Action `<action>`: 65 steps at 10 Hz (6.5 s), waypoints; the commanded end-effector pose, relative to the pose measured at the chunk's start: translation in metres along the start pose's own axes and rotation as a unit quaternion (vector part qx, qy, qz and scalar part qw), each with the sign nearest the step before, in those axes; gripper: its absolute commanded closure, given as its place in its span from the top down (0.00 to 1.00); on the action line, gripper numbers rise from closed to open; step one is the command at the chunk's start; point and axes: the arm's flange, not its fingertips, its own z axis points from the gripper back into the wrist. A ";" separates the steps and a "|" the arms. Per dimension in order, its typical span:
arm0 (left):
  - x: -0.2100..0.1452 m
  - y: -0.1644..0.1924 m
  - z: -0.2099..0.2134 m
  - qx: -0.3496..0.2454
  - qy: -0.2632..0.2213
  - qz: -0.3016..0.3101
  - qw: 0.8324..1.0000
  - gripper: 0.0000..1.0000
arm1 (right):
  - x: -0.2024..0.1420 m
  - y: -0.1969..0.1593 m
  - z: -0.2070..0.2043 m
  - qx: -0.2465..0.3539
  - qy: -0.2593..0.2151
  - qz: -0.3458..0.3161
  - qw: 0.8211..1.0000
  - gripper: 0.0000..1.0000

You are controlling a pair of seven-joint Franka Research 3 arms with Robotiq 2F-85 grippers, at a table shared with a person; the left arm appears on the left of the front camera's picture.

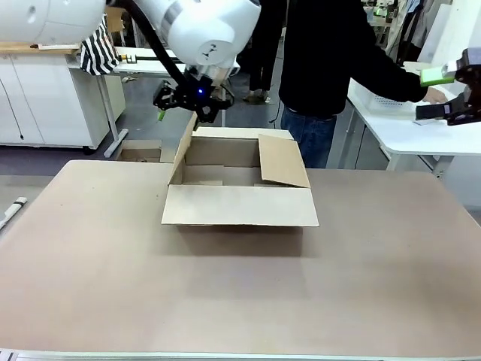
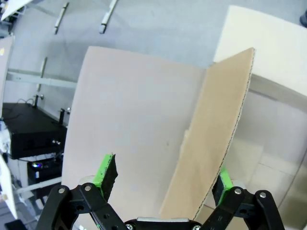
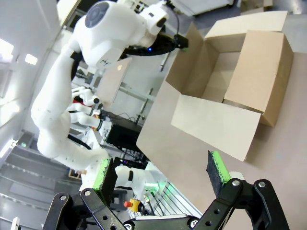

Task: Pack the gift set into the box.
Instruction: Place both hands on the side flaps of the Package Box and spread them outward.

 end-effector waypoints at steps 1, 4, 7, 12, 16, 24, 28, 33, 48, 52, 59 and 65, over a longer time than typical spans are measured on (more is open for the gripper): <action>-0.011 0.031 -0.016 -0.024 0.016 0.041 0.999 1.00 | 0.003 0.000 -0.003 0.011 -0.008 0.013 1.000 1.00; -0.004 0.073 -0.050 -0.055 0.066 0.081 0.993 1.00 | 0.003 0.000 -0.003 0.011 -0.008 0.013 1.000 1.00; 0.002 0.128 -0.089 -0.193 0.115 0.105 0.969 1.00 | 0.003 0.000 -0.003 0.011 -0.008 0.013 1.000 1.00; -0.019 0.179 -0.149 -0.508 0.138 0.046 0.849 1.00 | 0.003 0.000 -0.003 0.011 -0.008 0.013 1.000 1.00; -0.006 0.155 -0.123 -0.484 0.109 0.096 0.863 1.00 | 0.003 0.000 -0.003 0.011 -0.008 0.013 1.000 1.00; -0.010 0.181 -0.136 -0.465 0.140 0.085 0.870 1.00 | 0.003 0.000 -0.003 0.011 -0.008 0.013 1.000 1.00; -0.021 0.194 -0.188 -0.463 0.171 0.101 0.864 1.00 | 0.003 0.000 -0.003 0.011 -0.008 0.013 1.000 1.00; -0.017 0.194 -0.179 -0.467 0.167 0.102 0.862 1.00 | 0.048 0.012 -0.119 -0.175 0.076 0.116 0.975 1.00; -0.017 0.194 -0.179 -0.467 0.167 0.102 0.862 1.00 | 0.109 0.006 -0.384 -0.492 0.119 0.058 0.861 1.00; -0.017 0.194 -0.179 -0.467 0.167 0.102 0.862 1.00 | 0.110 -0.043 -0.445 -0.546 0.160 0.037 0.821 1.00; -0.017 0.194 -0.179 -0.467 0.167 0.102 0.862 1.00 | 0.091 -0.100 -0.470 -0.677 0.127 0.047 0.723 1.00; -0.017 0.194 -0.179 -0.467 0.167 0.102 0.862 1.00 | 0.118 -0.074 -0.412 -0.693 0.080 0.036 0.715 1.00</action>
